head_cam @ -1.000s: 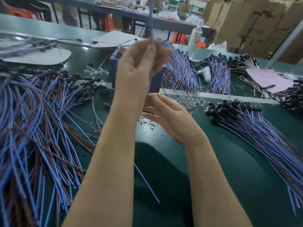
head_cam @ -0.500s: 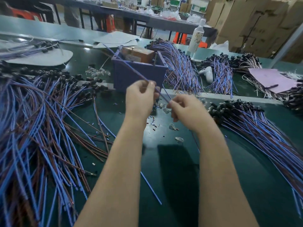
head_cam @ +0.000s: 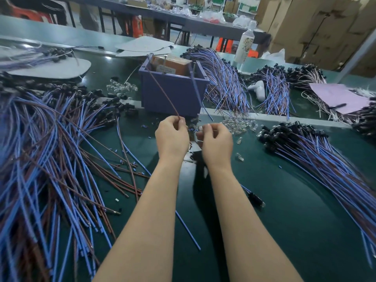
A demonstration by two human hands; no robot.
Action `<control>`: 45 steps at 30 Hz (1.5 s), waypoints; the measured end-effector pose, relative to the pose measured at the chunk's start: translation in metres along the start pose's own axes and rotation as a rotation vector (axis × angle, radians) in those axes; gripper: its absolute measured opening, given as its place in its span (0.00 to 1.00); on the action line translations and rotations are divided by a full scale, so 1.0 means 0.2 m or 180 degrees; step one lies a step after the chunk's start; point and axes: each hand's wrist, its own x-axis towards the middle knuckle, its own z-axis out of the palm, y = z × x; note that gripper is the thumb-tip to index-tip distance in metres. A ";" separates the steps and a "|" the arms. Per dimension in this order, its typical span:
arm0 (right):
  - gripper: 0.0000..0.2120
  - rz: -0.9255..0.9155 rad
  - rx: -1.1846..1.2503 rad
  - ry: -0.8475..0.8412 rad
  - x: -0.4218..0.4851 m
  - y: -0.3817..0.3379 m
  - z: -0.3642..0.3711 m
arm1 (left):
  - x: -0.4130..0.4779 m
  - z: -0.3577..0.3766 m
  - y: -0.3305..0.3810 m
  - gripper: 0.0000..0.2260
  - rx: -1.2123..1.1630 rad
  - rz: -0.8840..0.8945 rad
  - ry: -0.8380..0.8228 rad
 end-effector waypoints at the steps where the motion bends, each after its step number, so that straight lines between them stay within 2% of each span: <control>1: 0.07 0.0005 -0.0002 0.0094 0.00 0.00 -0.01 | 0.00 0.00 0.00 0.09 0.0006 0.0002 0.0003; 5: 0.04 -0.0235 -0.0373 0.0167 -0.01 0.00 -0.03 | -0.01 0.00 0.01 0.11 -0.0040 -0.0034 -0.0087; 9: 0.10 -0.0469 -0.0969 -0.0037 -0.03 0.00 -0.03 | -0.02 0.00 0.01 0.11 0.0041 -0.0098 -0.0208; 12: 0.12 -0.0446 -0.1130 -0.0140 -0.04 0.00 -0.02 | -0.02 0.00 0.01 0.11 0.0075 -0.0099 -0.0215; 30: 0.07 -0.0509 -0.1262 -0.0312 -0.06 -0.01 -0.01 | -0.03 0.00 0.01 0.10 0.0113 -0.0044 0.0027; 38: 0.06 -0.0418 -0.1298 -0.0330 -0.06 -0.01 -0.02 | -0.05 0.03 0.00 0.08 0.0288 0.0168 0.0192; 45: 0.07 -0.0443 -0.1294 -0.0377 -0.06 -0.01 -0.02 | -0.05 0.02 -0.01 0.08 0.0145 0.0123 0.0380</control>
